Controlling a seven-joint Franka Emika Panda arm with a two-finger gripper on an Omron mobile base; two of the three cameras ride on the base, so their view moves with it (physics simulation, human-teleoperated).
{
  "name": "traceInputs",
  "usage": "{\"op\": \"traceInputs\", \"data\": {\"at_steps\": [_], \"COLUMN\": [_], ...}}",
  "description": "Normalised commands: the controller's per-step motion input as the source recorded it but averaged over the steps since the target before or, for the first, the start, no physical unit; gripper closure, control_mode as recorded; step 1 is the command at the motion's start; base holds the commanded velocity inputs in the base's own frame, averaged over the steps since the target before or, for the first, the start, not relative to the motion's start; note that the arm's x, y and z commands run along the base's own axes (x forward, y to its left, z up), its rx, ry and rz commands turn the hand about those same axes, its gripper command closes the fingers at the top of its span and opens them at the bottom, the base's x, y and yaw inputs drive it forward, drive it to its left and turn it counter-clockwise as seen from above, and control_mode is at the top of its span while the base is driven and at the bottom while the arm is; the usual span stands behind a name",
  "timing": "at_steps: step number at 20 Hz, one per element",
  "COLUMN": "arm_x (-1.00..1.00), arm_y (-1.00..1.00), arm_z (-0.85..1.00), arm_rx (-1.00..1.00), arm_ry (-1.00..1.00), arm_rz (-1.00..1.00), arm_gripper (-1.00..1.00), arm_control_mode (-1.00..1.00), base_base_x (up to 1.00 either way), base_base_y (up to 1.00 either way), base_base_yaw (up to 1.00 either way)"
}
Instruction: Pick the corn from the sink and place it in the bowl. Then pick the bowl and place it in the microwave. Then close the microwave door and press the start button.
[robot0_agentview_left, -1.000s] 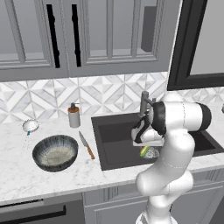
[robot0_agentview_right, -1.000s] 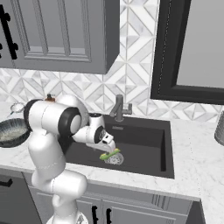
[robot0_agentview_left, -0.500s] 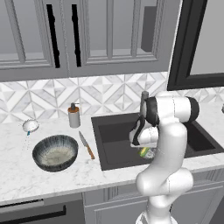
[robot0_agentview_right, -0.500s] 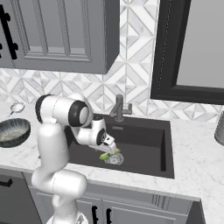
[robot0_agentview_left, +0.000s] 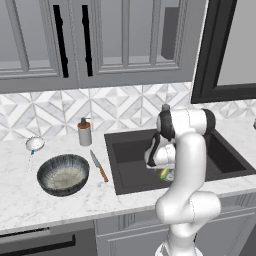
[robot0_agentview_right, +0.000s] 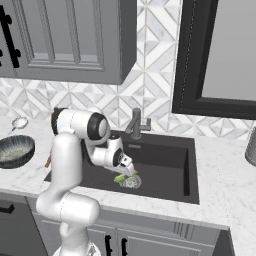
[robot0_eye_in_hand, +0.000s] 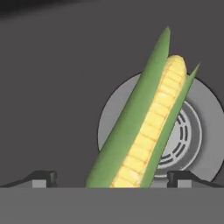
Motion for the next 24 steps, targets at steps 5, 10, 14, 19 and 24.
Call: {"op": "traceInputs", "data": {"at_steps": [5, 10, 14, 19, 24], "arm_x": [0.04, 0.0, -0.01, -0.1, -0.3], "arm_y": [-0.16, -0.09, 0.0, 0.0, 0.18], "arm_z": [-0.41, -0.4, -0.12, 0.11, 0.87], "arm_rx": [0.0, 0.0, 0.0, 0.0, 0.0], "arm_ry": [0.03, 0.01, 0.0, 0.0, -0.07], "arm_rz": [0.0, 0.0, 0.0, -0.03, -0.08], "arm_gripper": [-1.0, 1.0, 1.0, 1.0, 1.0], "arm_control_mode": [-1.0, -1.0, -1.0, -1.0, -1.0], "base_base_x": [0.0, 0.0, 0.0, 0.0, 0.0], "base_base_y": [0.0, 0.0, 0.0, 0.0, 0.0], "base_base_yaw": [0.0, 0.0, 0.0, 0.0, 0.0]}}
